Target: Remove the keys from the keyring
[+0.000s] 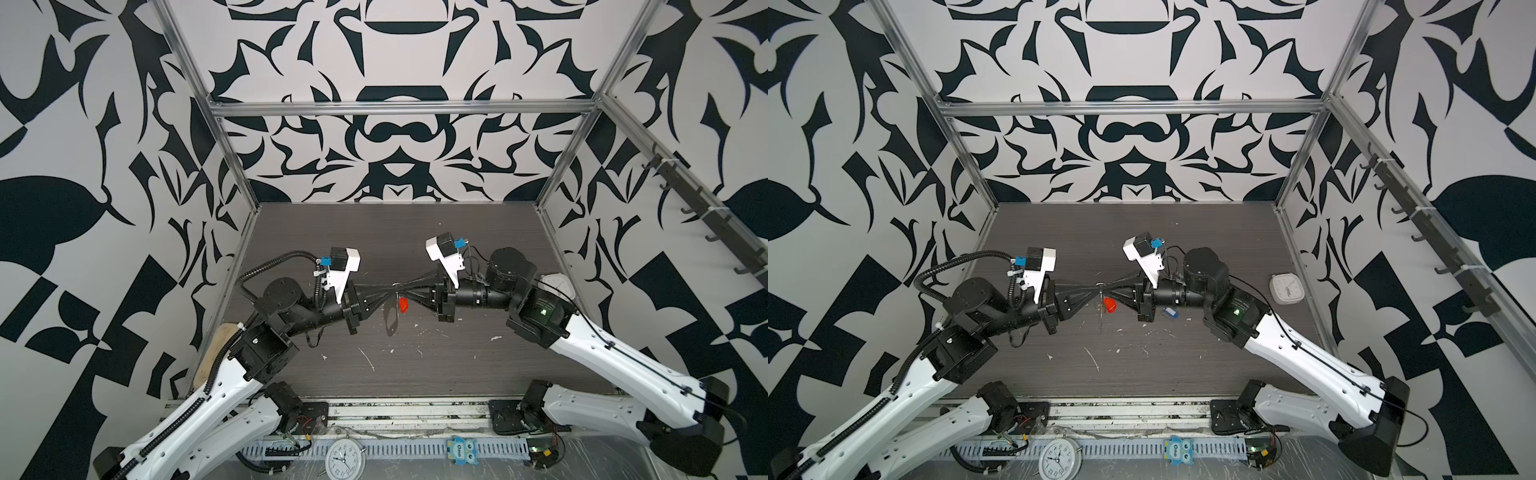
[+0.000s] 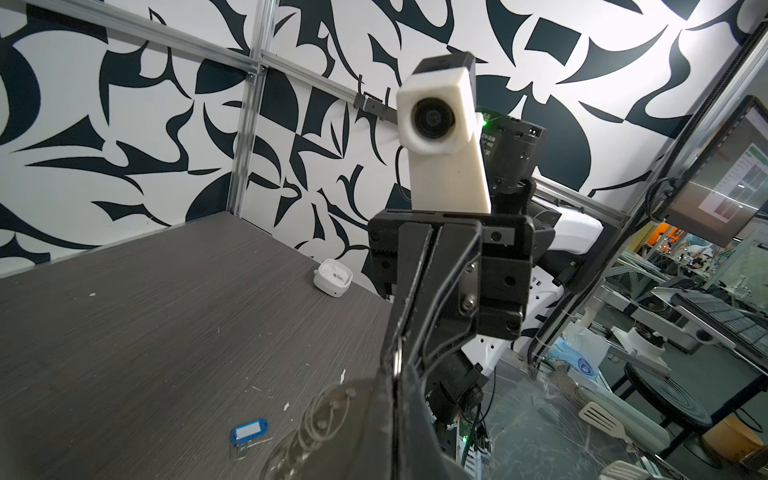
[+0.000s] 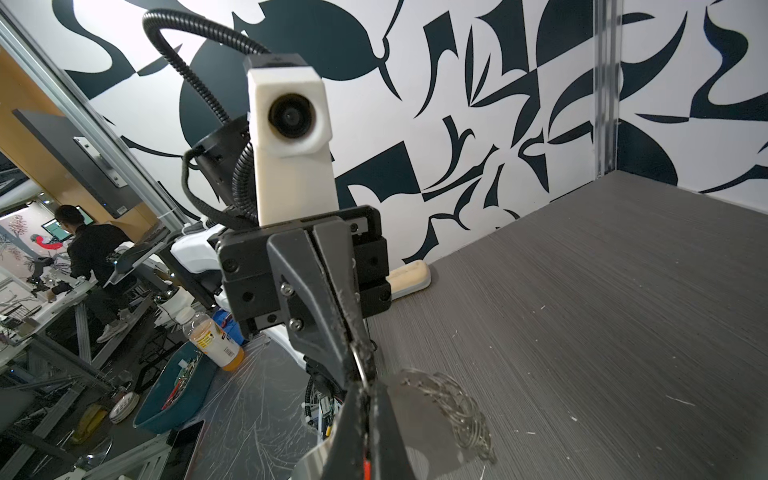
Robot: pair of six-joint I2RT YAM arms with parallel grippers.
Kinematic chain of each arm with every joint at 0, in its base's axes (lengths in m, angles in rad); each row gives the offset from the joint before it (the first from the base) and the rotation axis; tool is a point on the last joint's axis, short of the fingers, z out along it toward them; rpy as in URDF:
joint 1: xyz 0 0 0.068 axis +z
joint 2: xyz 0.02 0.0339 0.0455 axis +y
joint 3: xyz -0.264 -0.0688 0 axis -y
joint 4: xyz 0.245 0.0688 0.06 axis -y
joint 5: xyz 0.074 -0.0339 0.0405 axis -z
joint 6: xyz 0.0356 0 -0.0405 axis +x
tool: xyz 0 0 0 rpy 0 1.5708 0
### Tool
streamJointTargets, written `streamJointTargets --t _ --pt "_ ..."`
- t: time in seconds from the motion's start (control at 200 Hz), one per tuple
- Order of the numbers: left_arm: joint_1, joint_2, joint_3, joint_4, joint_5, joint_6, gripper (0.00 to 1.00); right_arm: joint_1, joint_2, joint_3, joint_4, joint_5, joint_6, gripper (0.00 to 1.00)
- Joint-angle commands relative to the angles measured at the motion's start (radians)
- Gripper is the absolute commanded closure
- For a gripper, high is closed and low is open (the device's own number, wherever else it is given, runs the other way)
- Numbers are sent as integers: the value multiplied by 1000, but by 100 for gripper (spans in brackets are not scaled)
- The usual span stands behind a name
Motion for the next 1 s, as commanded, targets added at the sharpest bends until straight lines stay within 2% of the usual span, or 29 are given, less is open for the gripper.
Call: streamJointTargets --t 0.0,0.085,0.205,0.325,0.51,0.745,0.995 --pt "2 -20 42 -79 -14 42 79 0 -20 85 -136 18 -61 100" --pt "2 -21 75 -185 -11 86 69 -2 -4 157 -313 26 -144 100" --pt "2 39 143 -294 81 114 67 -2 32 246 -509 5 -243 100" --pt "3 101 190 -346 148 117 67 -4 62 303 -610 -8 -299 100" --pt "3 128 212 -348 203 111 69 -5 78 328 -632 -10 -308 100" --pt "3 161 221 -348 239 92 78 -3 97 346 -638 -11 -308 100" --pt "3 187 228 -367 224 93 78 -4 101 363 -628 -3 -304 100"
